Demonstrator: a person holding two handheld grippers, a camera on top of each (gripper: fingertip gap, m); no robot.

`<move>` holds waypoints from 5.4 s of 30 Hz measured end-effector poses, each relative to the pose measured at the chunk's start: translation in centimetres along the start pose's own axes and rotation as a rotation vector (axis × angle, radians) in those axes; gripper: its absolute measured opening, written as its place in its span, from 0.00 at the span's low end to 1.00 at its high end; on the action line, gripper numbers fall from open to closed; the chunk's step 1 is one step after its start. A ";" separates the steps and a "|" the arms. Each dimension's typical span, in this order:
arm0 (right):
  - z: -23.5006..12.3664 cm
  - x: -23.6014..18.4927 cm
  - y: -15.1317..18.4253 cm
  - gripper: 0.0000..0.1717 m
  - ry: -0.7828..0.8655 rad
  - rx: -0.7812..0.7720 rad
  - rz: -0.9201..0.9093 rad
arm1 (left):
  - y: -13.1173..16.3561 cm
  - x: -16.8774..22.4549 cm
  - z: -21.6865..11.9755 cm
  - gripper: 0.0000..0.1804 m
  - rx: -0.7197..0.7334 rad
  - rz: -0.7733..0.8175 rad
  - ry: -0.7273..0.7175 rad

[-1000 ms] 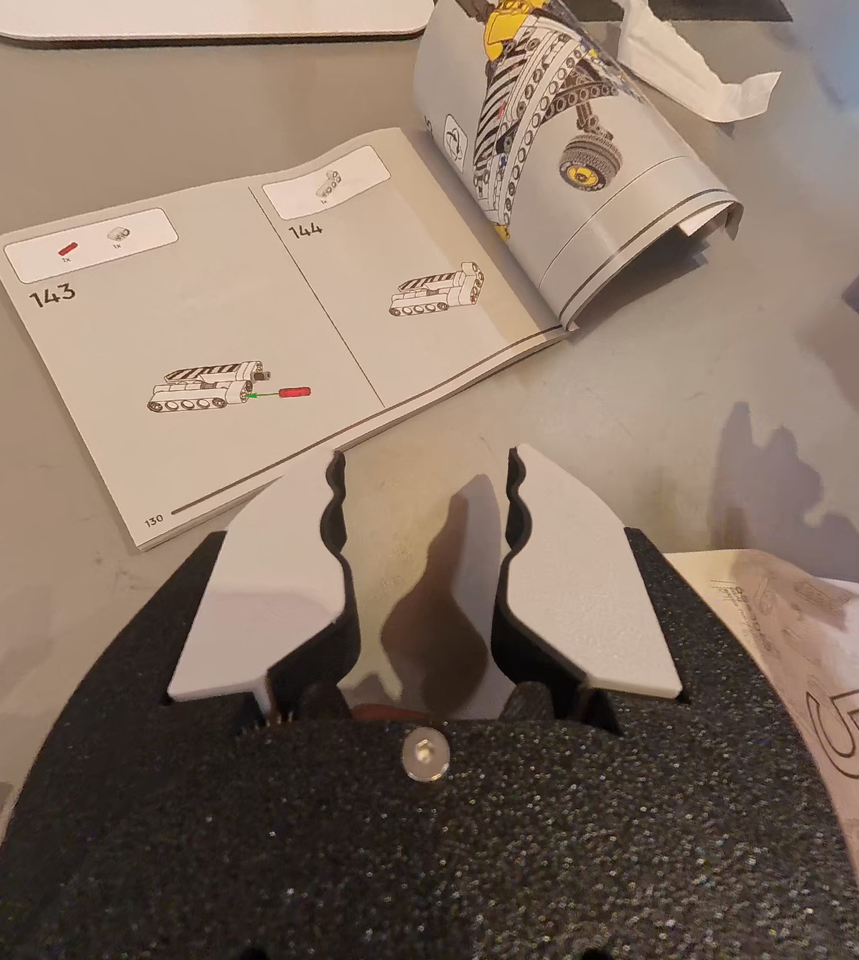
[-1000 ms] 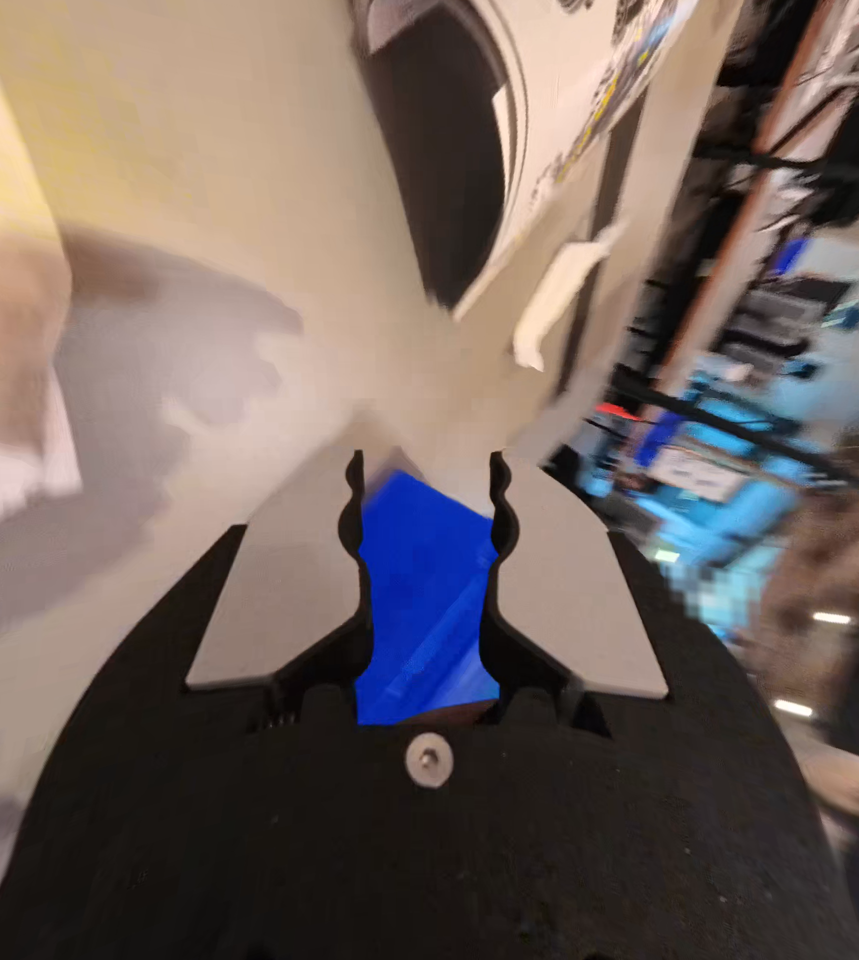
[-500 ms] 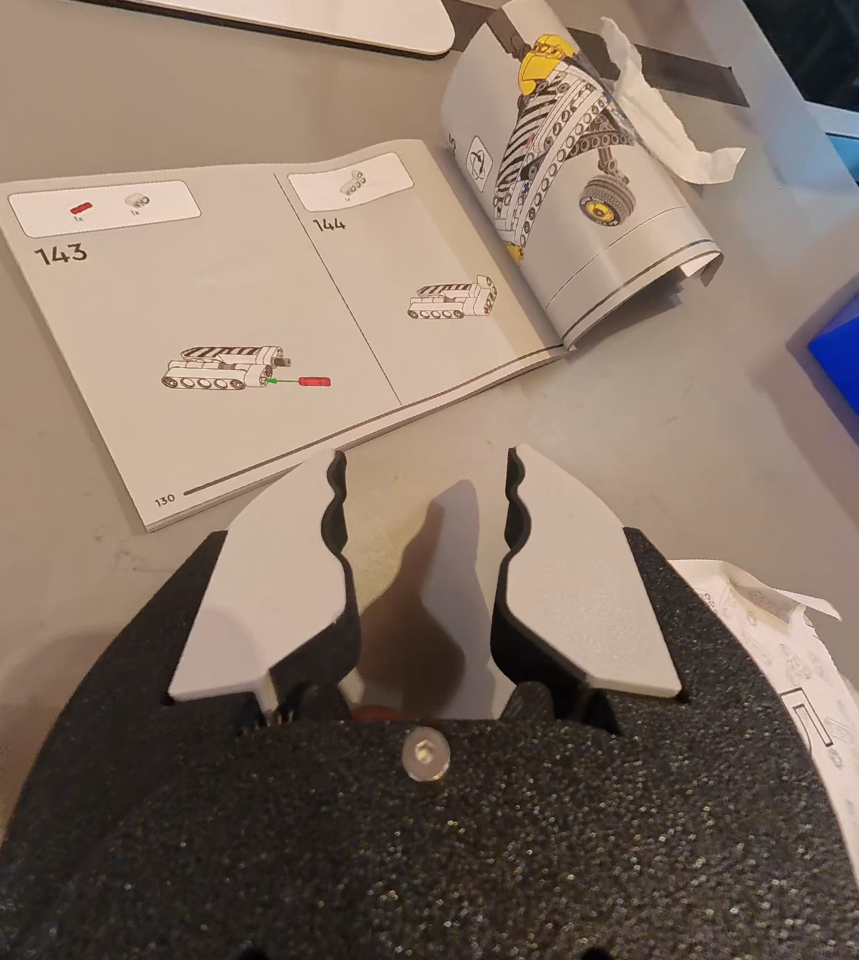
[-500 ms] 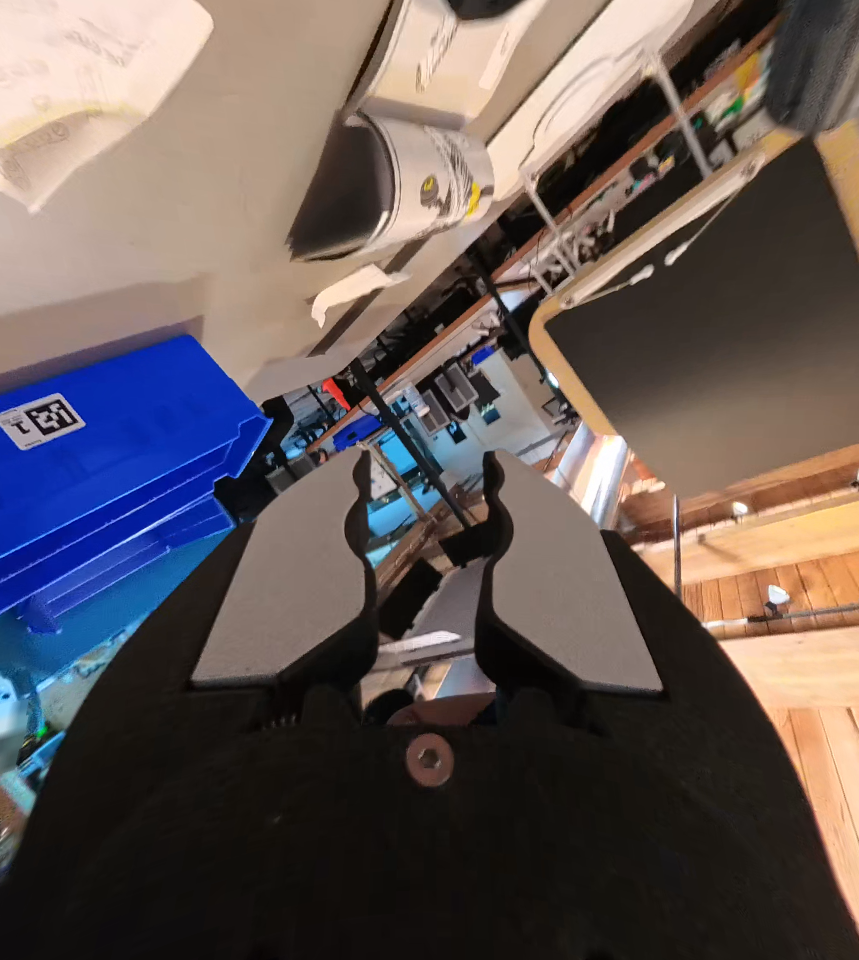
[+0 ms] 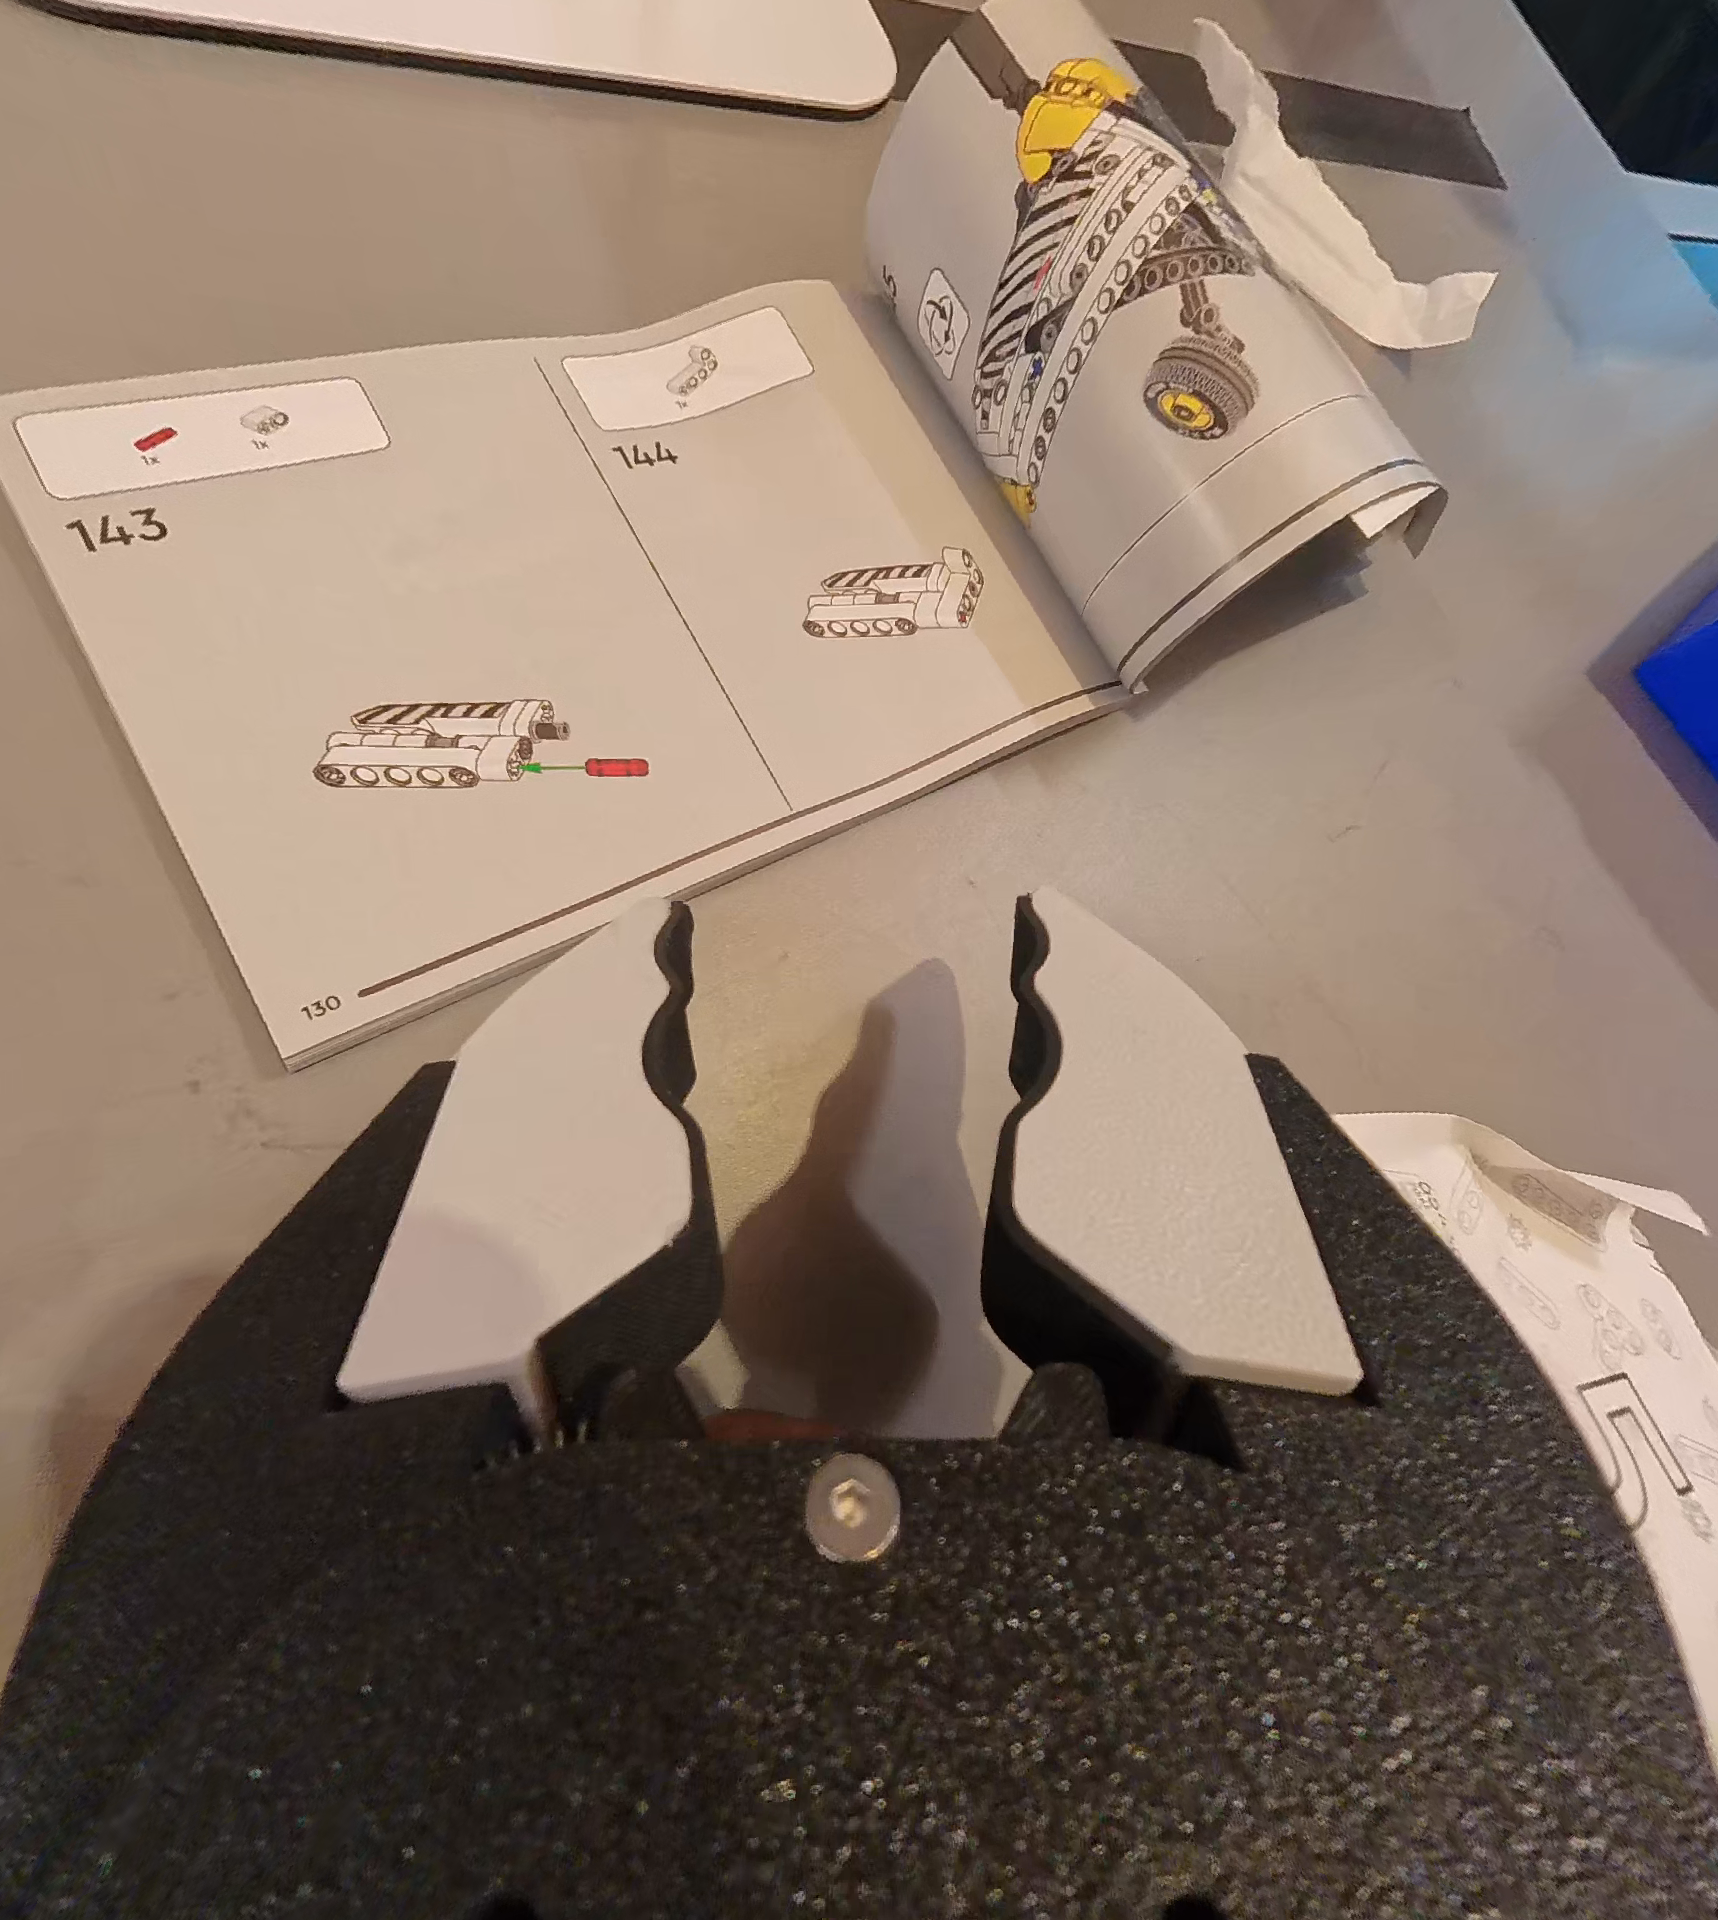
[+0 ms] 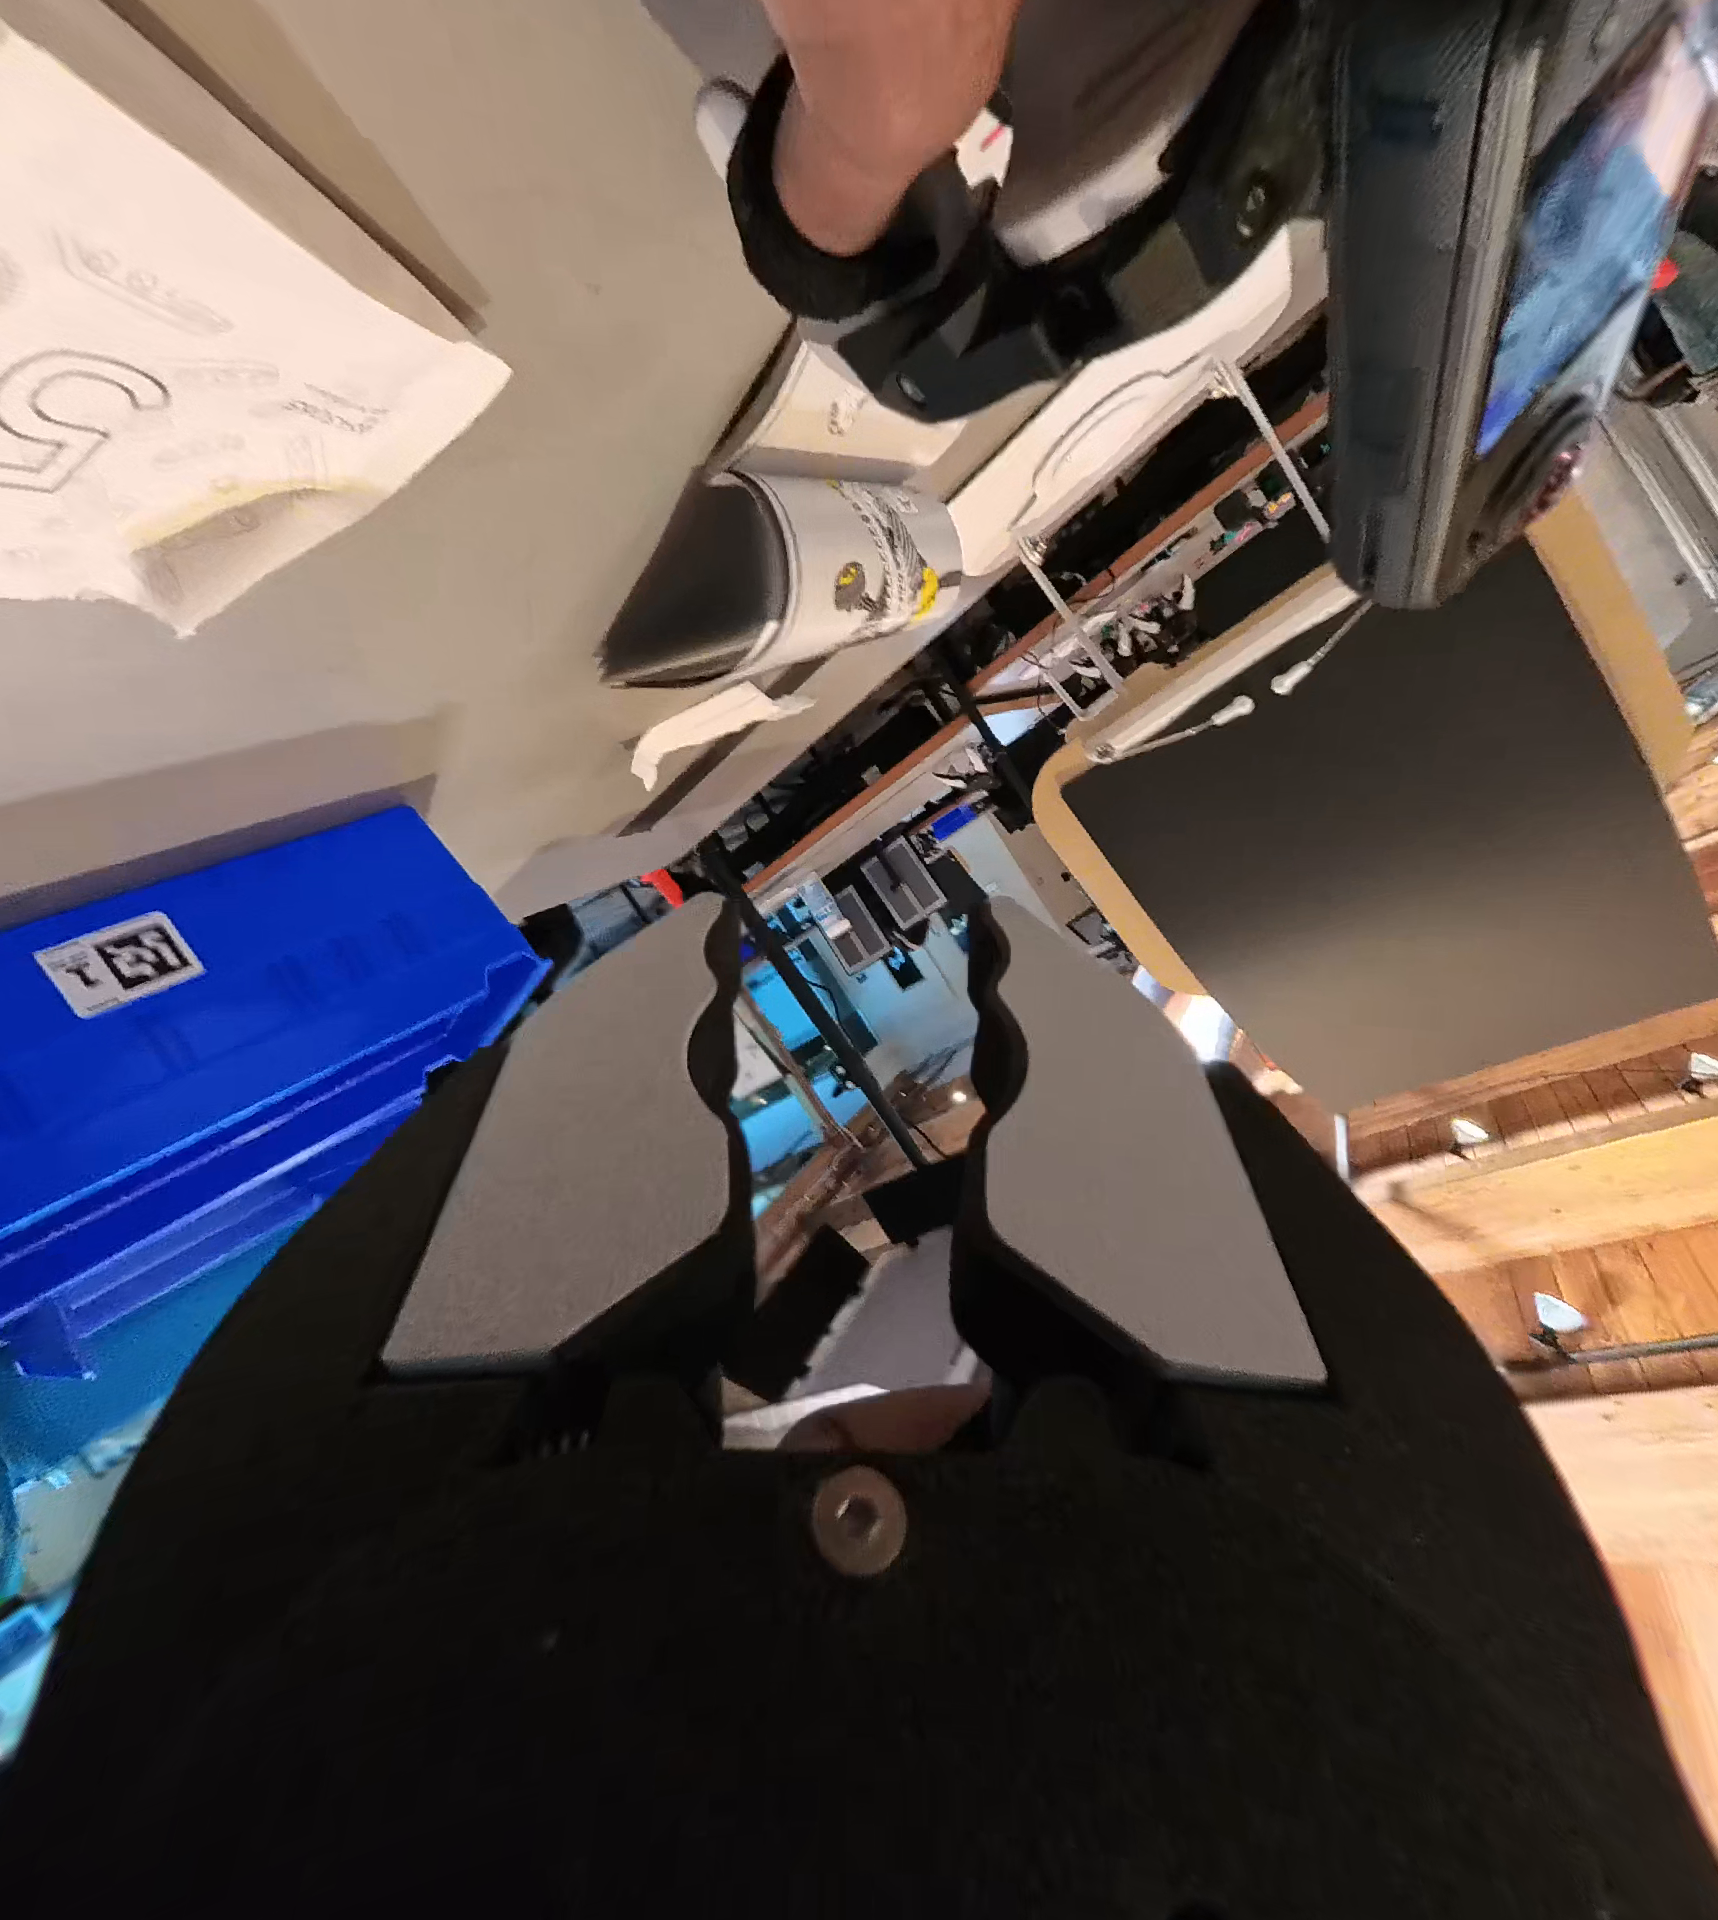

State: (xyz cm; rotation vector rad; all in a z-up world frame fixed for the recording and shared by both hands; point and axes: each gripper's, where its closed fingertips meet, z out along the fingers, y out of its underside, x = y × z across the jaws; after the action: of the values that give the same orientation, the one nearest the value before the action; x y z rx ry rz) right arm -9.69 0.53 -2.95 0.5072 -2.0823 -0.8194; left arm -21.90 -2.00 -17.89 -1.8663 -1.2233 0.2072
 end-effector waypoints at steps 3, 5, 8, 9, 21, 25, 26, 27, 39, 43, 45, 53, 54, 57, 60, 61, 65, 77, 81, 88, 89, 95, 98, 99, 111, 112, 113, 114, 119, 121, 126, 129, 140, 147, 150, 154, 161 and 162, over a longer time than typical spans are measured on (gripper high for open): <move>1.8 -0.8 -1.9 0.25 -0.069 0.119 0.179 | -0.1 0.4 -0.3 0.33 0.014 0.045 -0.010; 3.7 -1.8 -2.7 0.27 -0.126 0.197 0.361 | 0.1 0.8 -0.5 0.33 0.009 0.081 -0.015; 6.4 -4.2 -3.0 0.27 -0.206 0.298 0.634 | 0.4 1.6 -1.4 0.33 0.035 0.116 -0.020; 7.1 -5.0 -3.1 0.27 -0.229 0.333 0.723 | 0.6 1.8 -1.7 0.33 0.043 0.119 -0.021; 9.5 -7.8 -3.8 0.24 -0.222 0.746 1.356 | 3.9 8.6 -11.0 0.34 0.138 0.166 0.181; 7.6 -6.2 -5.5 0.23 -0.231 0.885 1.325 | 5.0 8.7 -17.4 0.34 0.217 0.167 0.276; 7.2 -5.5 -5.9 0.23 -0.225 0.914 1.299 | 5.2 7.8 -19.1 0.34 0.243 0.153 0.272; 6.7 -4.6 -6.5 0.24 -0.219 0.950 1.267 | 5.4 6.7 -20.7 0.34 0.266 0.134 0.255; 1.0 12.0 -18.1 0.38 -0.122 1.285 0.325 | 11.6 -10.4 -26.4 0.34 0.234 -0.213 -0.245; 3.2 13.7 -22.0 0.44 -0.227 1.159 0.039 | 12.0 -12.5 -24.4 0.34 0.208 -0.225 -0.308; 3.9 13.8 -23.5 0.44 -0.273 1.106 -0.049 | 11.5 -13.2 -24.2 0.34 0.222 -0.199 -0.347; 6.2 12.2 -26.3 0.19 -0.415 0.937 -0.136 | 8.9 -15.4 -23.6 0.31 0.243 -0.109 -0.433; 6.3 12.0 -26.0 0.19 -0.422 0.929 -0.127 | 8.6 -15.6 -23.6 0.31 0.247 -0.102 -0.440; 6.1 10.3 -24.4 0.18 -0.466 0.889 -0.124 | 8.0 -16.3 -23.6 0.31 0.252 -0.081 -0.449; 6.1 8.1 -22.3 0.20 -0.483 0.819 -0.104 | 7.3 -16.1 -22.8 0.34 0.233 -0.011 -0.374; 6.1 7.4 -21.6 0.20 -0.491 0.797 -0.087 | 6.9 -15.8 -22.5 0.34 0.229 0.034 -0.346; 5.2 4.6 -19.3 0.24 -0.553 0.753 0.008 | 4.8 -14.1 -21.0 0.35 0.212 0.247 -0.189; 3.4 3.2 -18.1 0.21 -0.547 0.715 0.496 | 1.3 -13.9 -16.7 0.36 0.158 0.665 0.228; 3.2 4.8 -18.8 0.21 -0.531 0.734 0.611 | -0.8 -15.0 -16.5 0.39 0.190 0.687 0.305; 2.9 5.6 -18.9 0.21 -0.558 0.905 0.820 | -0.4 -15.5 -16.8 0.38 0.198 0.664 0.298; 2.9 5.9 -18.6 0.21 -0.541 0.931 0.859 | -0.1 -15.5 -16.9 0.37 0.199 0.664 0.289; 3.4 6.4 -15.0 0.22 -0.449 1.077 1.073 | 2.6 -16.4 -17.4 0.37 0.154 0.652 0.188; 3.9 5.9 -13.4 0.23 -0.418 1.211 1.083 | 4.1 -17.4 -17.6 0.38 0.121 0.668 0.114; 4.1 5.6 -13.1 0.23 -0.431 1.263 1.077 | 4.6 -17.5 -17.7 0.38 0.112 0.676 0.096; 6.4 0.6 -17.9 0.29 -0.584 1.371 0.886 | 4.8 -18.3 -15.5 0.27 0.052 0.742 -0.124; 6.4 0.5 -18.0 0.27 -0.548 1.346 0.877 | 4.5 -18.5 -15.3 0.25 0.057 0.744 -0.137; 6.4 0.5 -17.9 0.27 -0.519 1.318 0.878 | 4.4 -18.5 -15.1 0.26 0.053 0.740 -0.123; 6.4 0.4 -17.9 0.26 -0.502 1.292 0.882 | 4.1 -18.3 -14.9 0.26 0.055 0.732 -0.104; 5.5 -0.7 -18.0 0.22 -0.458 1.243 0.852 | 3.0 -17.8 -13.6 0.27 0.044 0.751 -0.011; 5.2 -0.9 -18.0 0.21 -0.445 1.238 0.857 | 2.6 -17.6 -13.2 0.27 0.042 0.784 0.024; 4.9 -1.5 -17.9 0.18 -0.417 1.216 0.840 | 1.7 -17.0 -12.3 0.29 0.031 0.878 0.090; 4.8 -1.9 -17.8 0.18 -0.413 1.212 0.822 | 0.8 -16.7 -11.5 0.33 0.028 0.931 0.117; 4.5 -1.7 -18.1 0.17 -0.418 1.285 0.923 | -1.6 -17.7 -7.8 0.44 0.070 0.941 0.157; 4.7 -1.6 -17.6 0.16 -0.445 1.314 0.972 | -0.2 -19.8 -9.8 0.45 0.002 0.865 0.026; 4.7 -1.7 -17.6 0.16 -0.442 1.310 0.969 | 0.0 -19.9 -10.3 0.47 0.015 0.865 0.026; 4.7 -1.7 -17.7 0.16 -0.425 1.299 0.959 | -0.2 -19.9 -10.3 0.51 0.024 0.955 0.022; 4.8 -1.7 -17.5 0.17 -0.432 1.303 0.981 | -1.3 -20.7 -11.3 0.29 0.002 1.145 -0.122; 4.8 -1.7 -17.5 0.17 -0.434 1.305 0.981 | -1.6 -20.6 -11.4 0.30 0.014 1.173 -0.137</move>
State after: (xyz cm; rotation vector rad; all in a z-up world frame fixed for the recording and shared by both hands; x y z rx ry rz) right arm -11.43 -8.99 -18.37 -0.1458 -2.6129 1.1598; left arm -27.00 -24.95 -16.05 -2.3662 -0.0569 0.9646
